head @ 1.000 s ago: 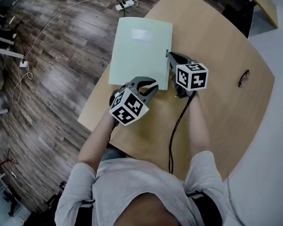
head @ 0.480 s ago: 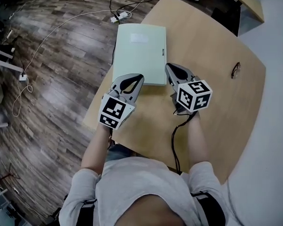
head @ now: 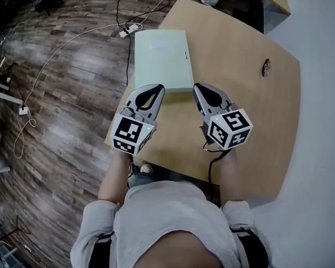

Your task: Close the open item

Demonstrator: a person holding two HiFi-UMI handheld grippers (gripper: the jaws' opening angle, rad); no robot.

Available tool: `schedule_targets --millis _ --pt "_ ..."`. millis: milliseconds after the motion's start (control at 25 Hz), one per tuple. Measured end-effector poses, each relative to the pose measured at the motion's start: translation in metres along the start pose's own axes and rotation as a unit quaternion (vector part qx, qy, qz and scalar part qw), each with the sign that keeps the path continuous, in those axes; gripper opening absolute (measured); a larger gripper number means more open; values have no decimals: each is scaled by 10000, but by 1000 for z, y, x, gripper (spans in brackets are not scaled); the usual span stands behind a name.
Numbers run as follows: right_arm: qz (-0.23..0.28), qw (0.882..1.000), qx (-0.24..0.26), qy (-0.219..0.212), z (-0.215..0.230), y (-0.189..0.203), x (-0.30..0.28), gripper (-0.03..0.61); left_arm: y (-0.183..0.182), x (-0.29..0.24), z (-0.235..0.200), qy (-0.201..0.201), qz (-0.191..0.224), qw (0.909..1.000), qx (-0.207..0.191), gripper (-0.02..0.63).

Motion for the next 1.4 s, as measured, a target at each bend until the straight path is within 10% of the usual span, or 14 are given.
schedule_targets --millis 1400 --pt "1268 9856 127 1112 -161 8 129 9 -22 150 57 590 771 9945 -394 17"
Point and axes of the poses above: the fingertips, and each gripper's own axes: x backward along the fingers, z to its right, y out of its underside, the point moved 6 cm from there along x, backward along the fingers, and after that the axes turned 8 degrees about y, right-handed, at the moved point
